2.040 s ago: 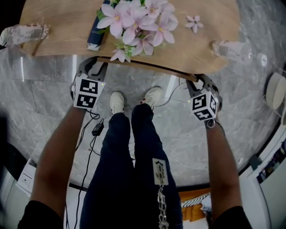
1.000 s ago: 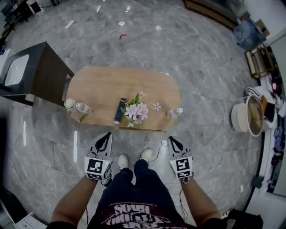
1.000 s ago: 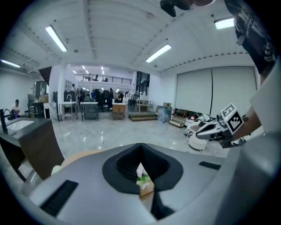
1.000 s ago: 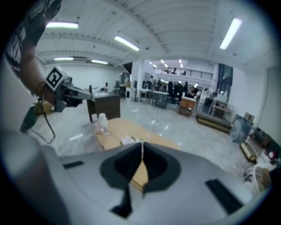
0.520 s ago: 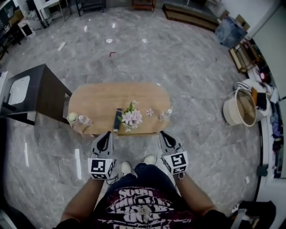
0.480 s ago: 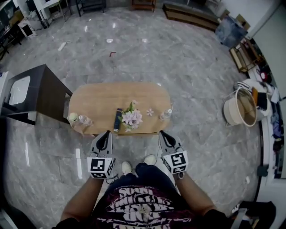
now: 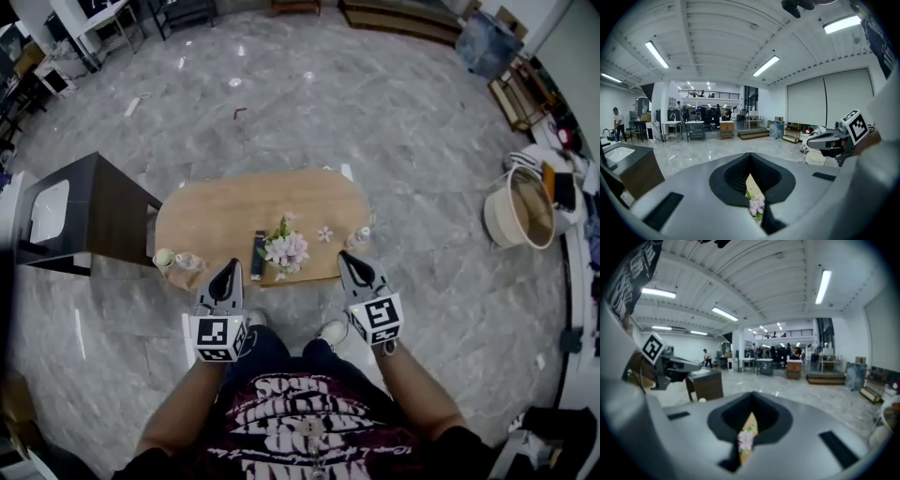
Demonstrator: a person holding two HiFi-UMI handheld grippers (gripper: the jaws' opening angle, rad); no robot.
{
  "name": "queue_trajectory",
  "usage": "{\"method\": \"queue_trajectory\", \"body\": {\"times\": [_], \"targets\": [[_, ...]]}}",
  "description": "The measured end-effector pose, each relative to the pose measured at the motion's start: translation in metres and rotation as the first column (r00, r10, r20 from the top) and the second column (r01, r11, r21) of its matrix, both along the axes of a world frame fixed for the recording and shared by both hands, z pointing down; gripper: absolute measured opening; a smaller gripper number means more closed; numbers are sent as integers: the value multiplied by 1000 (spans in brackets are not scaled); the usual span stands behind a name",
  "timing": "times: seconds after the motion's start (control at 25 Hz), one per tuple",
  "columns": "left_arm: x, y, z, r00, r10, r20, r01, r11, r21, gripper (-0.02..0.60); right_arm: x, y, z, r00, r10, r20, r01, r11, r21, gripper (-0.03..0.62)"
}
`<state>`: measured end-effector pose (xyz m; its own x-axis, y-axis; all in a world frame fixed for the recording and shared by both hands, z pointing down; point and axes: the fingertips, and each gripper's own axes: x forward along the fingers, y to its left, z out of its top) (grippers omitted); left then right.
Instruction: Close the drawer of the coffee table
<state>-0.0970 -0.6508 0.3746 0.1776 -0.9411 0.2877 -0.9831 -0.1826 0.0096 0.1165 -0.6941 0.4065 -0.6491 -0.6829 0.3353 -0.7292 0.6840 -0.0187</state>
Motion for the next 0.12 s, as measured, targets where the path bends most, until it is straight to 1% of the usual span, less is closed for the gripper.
{"method": "queue_trajectory", "body": {"times": [0.12], "targets": [[-3, -7, 0, 1000, 18, 5, -18, 1000, 12, 21, -6, -1, -3, 1000, -4, -16, 5, 1000, 24, 34]]}}
